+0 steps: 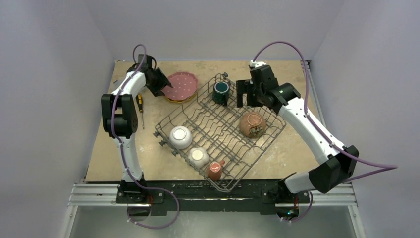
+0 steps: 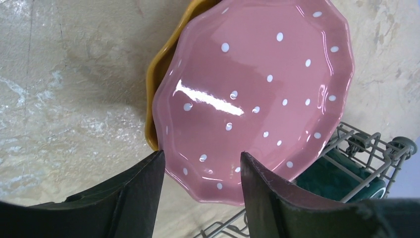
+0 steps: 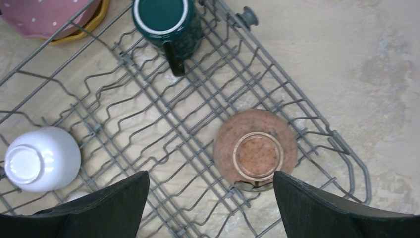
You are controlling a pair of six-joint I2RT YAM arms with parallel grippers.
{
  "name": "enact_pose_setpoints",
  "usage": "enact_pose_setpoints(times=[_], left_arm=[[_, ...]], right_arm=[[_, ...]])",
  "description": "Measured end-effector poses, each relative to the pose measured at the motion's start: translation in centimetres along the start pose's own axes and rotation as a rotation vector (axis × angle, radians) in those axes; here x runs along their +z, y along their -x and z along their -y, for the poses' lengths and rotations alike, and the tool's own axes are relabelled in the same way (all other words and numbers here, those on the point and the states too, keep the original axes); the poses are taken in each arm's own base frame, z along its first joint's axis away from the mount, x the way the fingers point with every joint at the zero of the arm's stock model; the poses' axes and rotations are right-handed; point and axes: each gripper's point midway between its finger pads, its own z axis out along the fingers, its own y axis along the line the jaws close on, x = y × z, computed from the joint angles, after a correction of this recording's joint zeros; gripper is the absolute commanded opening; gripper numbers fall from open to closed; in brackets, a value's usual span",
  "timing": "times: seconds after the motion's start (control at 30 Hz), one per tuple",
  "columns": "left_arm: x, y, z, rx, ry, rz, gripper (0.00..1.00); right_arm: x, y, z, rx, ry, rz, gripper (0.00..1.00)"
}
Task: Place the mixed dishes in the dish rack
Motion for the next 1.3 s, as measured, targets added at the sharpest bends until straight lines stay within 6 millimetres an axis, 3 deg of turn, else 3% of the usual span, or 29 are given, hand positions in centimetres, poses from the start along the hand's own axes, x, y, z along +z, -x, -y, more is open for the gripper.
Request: enact_pose_setpoints(times=[0.27,0.53,0.63,1.0,1.3], left_arm=[[0.6,0.5,-0.2,-0.007,0.008,0.019,0.56],[1.0,0.6,-1.5,-0.002,0.064,0.044,0.56],[1.1,0.4,-1.6,-0.007,0.064,0.039,0.48],[1.3,0.7,-1.3,-0.030,0.049,0.043,0.35],[2.4,0.0,-1.9,-0.041,0.076,0.017,0.31]], right_arm=[[0.2,0.9,3.2,0.002,-0.055,0.006,0.95],[0.2,0.9,3.4,-0.024,-0.042,0.001,0.95],[0.3,1.0,3.6,-0.031,-0.043,0.003,0.95],[0.7,0.8,4.0,-0.039,-0.047,-0.001,0.95],[0.9,0.8,4.4,-0.036,-0.050,-0.002,0.95]])
